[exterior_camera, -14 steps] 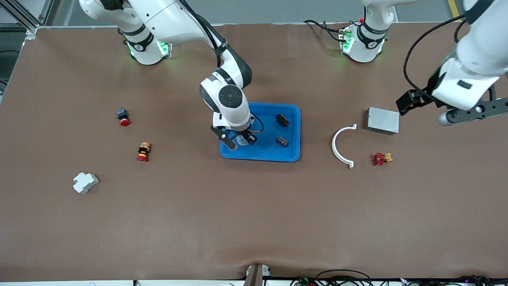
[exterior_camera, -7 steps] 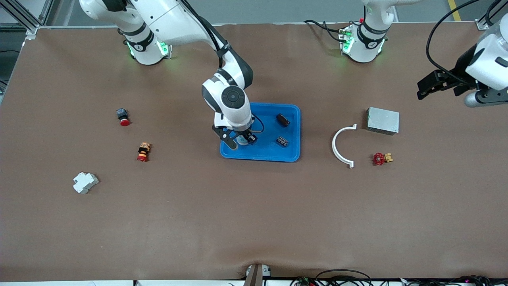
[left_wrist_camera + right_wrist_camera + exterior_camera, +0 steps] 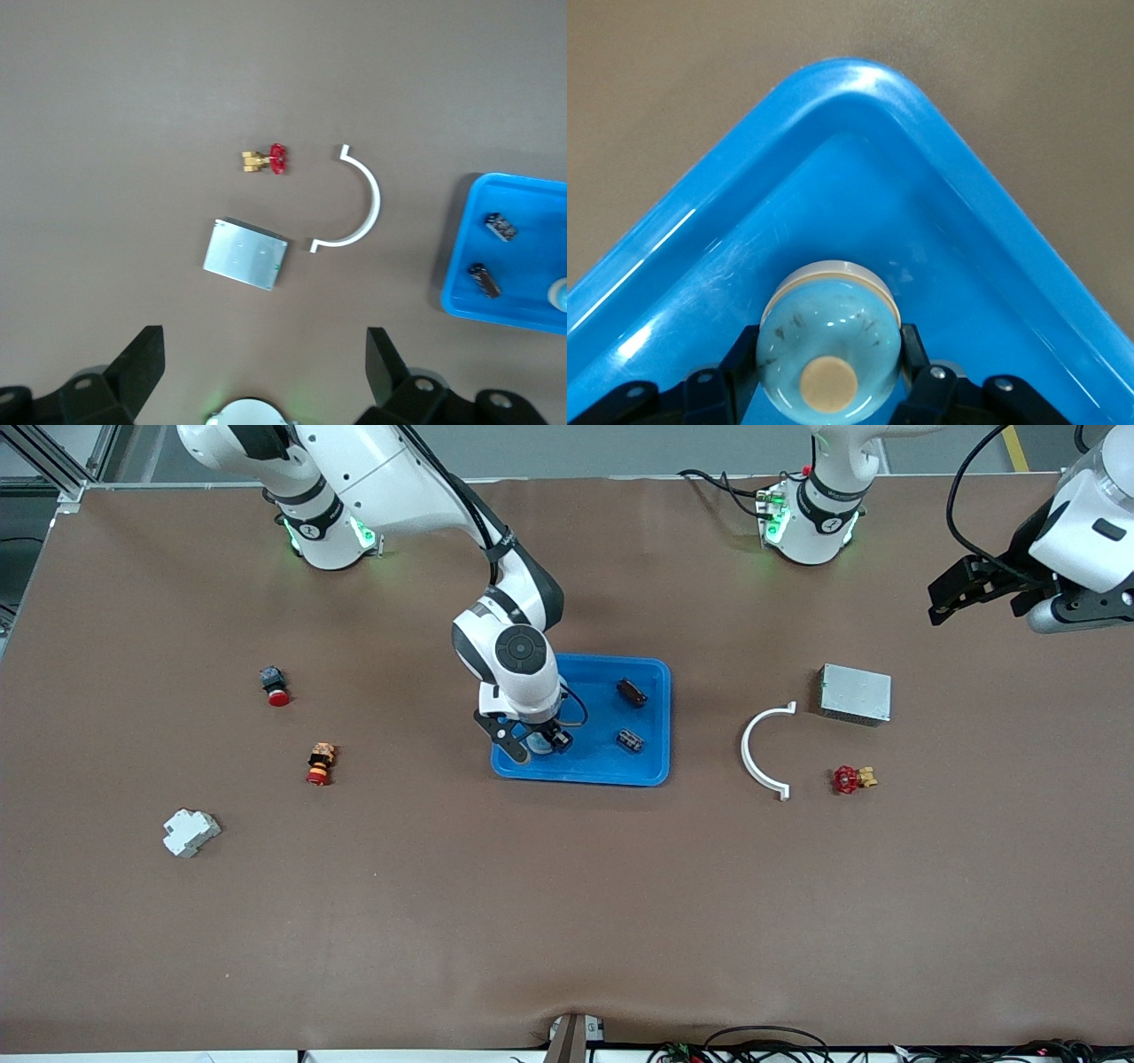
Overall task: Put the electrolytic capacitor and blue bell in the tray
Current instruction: 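Lower the bell into the tray and open the right gripper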
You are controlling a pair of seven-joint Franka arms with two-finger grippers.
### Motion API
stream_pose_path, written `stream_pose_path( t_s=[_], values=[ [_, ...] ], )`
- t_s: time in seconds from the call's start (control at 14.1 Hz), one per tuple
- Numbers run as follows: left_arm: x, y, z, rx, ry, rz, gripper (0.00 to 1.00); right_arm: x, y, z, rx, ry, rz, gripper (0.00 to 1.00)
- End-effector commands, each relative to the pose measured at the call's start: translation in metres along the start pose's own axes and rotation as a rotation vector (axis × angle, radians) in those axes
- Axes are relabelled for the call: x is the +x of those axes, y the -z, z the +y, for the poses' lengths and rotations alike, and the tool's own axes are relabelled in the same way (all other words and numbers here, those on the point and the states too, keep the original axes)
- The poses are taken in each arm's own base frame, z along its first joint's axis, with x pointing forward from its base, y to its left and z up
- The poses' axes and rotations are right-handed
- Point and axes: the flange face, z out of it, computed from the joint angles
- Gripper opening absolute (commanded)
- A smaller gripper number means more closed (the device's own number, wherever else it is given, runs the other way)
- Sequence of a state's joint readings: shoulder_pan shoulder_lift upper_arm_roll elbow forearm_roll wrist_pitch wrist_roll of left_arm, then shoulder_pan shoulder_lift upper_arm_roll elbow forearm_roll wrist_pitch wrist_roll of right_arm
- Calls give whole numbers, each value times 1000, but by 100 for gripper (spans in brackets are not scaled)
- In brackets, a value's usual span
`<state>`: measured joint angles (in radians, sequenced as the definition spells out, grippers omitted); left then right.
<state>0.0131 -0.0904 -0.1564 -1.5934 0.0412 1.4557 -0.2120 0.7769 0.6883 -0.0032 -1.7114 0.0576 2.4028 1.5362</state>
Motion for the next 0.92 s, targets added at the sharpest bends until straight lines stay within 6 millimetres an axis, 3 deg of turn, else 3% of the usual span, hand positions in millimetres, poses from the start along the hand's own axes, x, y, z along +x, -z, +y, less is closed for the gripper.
stream_pose_path(
  t_s=[0.0,0.28,0.35,0.43,0.5,0.85],
  values=[
    [-7,6,-16,35,-48,19,100,4,-5,-5,12,1,22,0],
    [1,6,-16,12,-69,46,100,4,-6,-5,20,-19,23,0],
    [2,5,-13,1,-74,46,100,3,-6,-5,20,-41,24,18],
    [3,3,-11,-21,-74,38,100,0,-6,-5,20,-43,24,95],
    [3,2,-11,-39,-73,32,100,-2,-6,-5,20,-34,31,100],
    [2,2,-11,-37,-75,27,100,-1,-6,-4,14,4,68,100]
  ],
)
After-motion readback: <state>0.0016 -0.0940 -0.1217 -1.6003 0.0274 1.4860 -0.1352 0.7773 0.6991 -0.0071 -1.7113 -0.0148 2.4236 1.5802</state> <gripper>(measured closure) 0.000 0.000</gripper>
